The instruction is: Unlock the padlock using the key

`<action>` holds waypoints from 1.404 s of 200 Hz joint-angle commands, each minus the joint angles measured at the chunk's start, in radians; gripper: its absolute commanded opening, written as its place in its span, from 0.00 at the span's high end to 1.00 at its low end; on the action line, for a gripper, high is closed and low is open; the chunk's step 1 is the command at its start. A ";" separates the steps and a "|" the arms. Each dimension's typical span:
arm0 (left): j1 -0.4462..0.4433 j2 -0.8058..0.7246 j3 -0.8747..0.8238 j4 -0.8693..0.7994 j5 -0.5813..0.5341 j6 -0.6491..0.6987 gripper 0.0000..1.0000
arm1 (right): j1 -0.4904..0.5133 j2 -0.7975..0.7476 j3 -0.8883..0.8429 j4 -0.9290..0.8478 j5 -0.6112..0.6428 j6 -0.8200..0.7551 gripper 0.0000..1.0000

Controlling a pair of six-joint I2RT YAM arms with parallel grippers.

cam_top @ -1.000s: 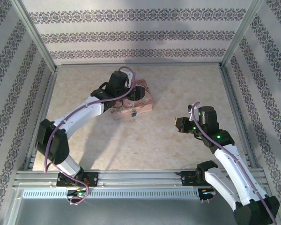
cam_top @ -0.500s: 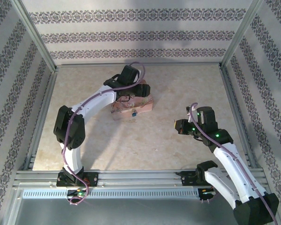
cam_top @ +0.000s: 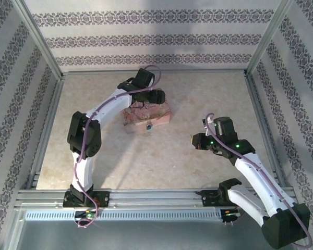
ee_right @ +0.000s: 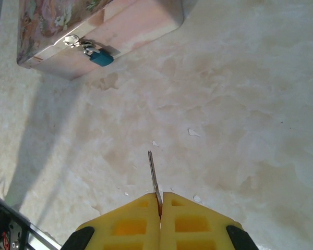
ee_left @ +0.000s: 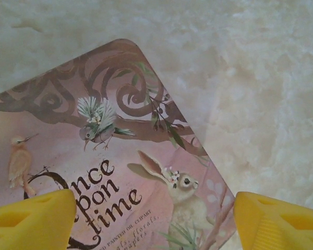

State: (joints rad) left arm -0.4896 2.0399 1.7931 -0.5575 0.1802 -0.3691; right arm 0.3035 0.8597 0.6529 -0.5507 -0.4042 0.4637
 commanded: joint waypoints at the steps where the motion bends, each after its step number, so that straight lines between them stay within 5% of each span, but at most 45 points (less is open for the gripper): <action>1: 0.006 0.044 0.053 -0.067 0.020 0.018 0.21 | 0.024 -0.001 0.034 -0.006 0.036 -0.008 1.00; 182: 0.008 0.220 0.245 -0.196 0.053 0.018 0.19 | 0.054 0.009 0.044 -0.035 0.082 -0.037 1.00; 281: -0.034 0.284 0.311 -0.360 0.224 0.158 0.26 | -0.037 -0.034 0.015 -0.089 0.034 -0.080 1.00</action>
State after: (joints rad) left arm -0.4915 2.2936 2.1120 -0.7620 0.3084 -0.2901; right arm 0.3000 0.8547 0.6724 -0.6121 -0.3416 0.4145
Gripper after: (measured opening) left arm 0.747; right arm 0.056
